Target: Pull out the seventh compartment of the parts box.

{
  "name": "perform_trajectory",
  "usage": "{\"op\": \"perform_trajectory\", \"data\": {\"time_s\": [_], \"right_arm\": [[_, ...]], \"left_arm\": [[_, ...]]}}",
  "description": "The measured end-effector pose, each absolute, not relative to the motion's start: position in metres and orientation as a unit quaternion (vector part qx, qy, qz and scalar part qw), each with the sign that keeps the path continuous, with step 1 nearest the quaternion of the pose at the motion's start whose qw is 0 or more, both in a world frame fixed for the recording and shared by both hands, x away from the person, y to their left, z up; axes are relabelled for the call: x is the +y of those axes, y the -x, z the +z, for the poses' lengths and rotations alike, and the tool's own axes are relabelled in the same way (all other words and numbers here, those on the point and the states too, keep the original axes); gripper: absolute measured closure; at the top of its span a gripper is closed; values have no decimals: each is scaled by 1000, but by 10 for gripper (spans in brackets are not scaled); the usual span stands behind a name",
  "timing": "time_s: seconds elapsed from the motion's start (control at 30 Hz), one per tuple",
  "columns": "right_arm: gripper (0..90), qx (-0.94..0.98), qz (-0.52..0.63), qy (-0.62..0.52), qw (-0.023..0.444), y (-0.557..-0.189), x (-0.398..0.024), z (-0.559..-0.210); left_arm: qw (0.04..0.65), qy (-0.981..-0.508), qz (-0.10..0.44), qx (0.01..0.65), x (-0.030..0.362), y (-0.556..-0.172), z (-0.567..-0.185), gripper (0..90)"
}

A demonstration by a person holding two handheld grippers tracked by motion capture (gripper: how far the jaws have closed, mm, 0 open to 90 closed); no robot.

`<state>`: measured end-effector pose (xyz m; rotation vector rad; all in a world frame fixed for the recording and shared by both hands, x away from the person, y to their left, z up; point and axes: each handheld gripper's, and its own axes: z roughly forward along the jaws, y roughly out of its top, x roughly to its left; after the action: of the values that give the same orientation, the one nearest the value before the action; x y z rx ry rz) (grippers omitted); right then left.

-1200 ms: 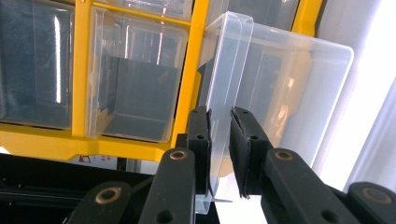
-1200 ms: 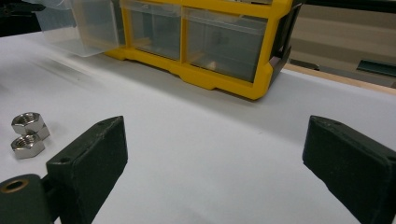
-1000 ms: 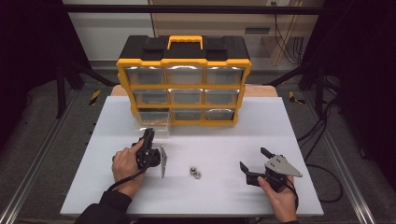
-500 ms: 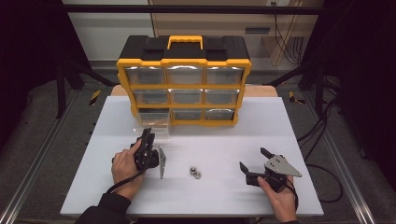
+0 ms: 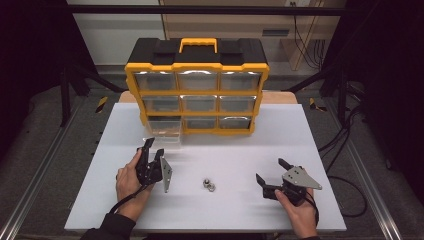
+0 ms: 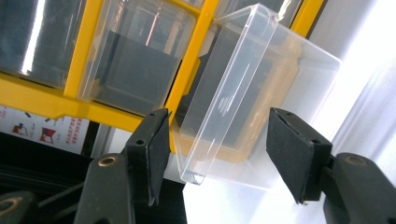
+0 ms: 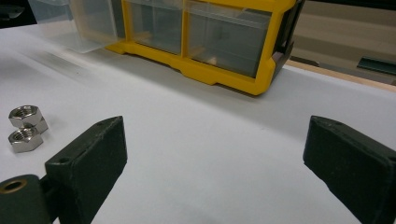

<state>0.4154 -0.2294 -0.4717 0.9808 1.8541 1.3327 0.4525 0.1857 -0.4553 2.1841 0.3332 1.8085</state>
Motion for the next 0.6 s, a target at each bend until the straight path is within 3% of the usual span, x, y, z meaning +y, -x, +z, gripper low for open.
{"op": "perform_trajectory", "data": {"time_s": [0.13,0.6], "right_arm": [[61,706,508,-374,322,-415,-230,-472],[55,708,507,-373,320,-416,-229,-472]], "left_arm": [[173,-746,631,125,188,-451,-456,330],[174,-748,622,152,196,-444,-451,237]]}}
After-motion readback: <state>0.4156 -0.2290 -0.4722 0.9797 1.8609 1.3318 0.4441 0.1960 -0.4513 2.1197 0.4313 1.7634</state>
